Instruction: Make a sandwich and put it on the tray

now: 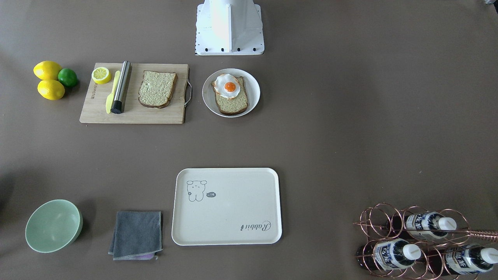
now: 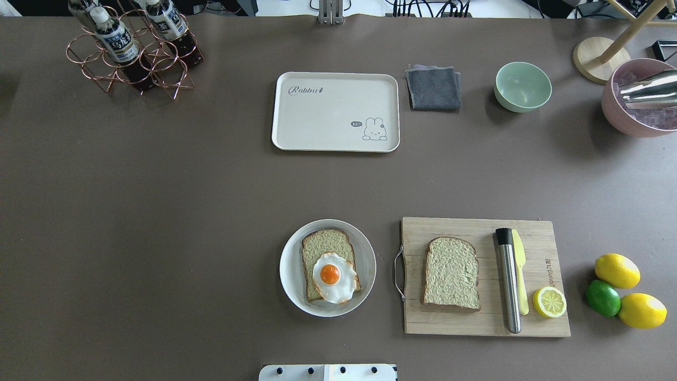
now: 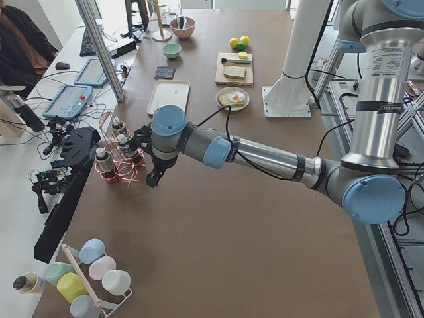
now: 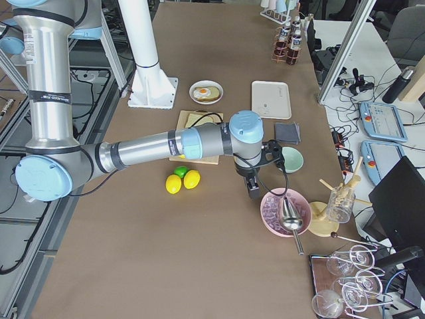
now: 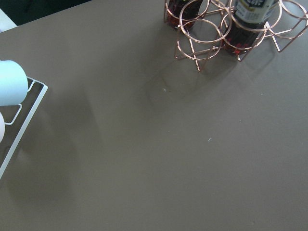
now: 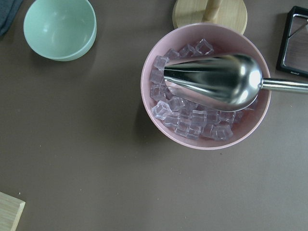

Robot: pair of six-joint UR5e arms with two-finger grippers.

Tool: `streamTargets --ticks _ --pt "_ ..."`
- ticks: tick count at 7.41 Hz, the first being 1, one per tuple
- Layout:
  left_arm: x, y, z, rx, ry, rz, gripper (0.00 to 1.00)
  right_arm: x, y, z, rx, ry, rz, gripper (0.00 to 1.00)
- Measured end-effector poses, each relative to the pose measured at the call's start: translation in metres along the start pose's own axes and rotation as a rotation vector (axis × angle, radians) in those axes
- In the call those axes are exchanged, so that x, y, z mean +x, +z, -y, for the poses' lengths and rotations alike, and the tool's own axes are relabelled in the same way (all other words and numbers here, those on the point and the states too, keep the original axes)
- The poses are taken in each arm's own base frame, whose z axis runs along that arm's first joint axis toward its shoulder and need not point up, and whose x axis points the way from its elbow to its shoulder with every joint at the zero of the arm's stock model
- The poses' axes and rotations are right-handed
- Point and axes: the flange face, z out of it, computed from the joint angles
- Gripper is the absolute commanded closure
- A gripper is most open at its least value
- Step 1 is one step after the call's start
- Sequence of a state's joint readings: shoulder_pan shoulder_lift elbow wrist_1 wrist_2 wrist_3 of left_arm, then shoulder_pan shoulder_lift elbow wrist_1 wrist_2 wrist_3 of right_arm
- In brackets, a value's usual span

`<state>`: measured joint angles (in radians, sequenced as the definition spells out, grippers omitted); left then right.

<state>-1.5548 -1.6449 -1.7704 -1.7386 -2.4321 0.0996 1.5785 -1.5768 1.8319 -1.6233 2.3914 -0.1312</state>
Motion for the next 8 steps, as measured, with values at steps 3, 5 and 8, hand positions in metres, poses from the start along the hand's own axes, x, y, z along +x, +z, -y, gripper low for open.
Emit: streamTargets --ticks 3,5,8 --pt "0.034 -0.005 0.042 0.034 -0.008 -0.021 0.02 -0.029 -0.014 0.032 0.046 -0.060 0.063 0.00" --pt "0.055 0.001 0.062 0.051 -0.013 -0.040 0.02 -0.041 -0.016 0.041 0.055 -0.077 0.122 0.00" --pt "0.080 0.003 0.075 0.110 -0.078 -0.072 0.02 -0.060 -0.016 0.058 0.057 -0.079 0.153 0.00"
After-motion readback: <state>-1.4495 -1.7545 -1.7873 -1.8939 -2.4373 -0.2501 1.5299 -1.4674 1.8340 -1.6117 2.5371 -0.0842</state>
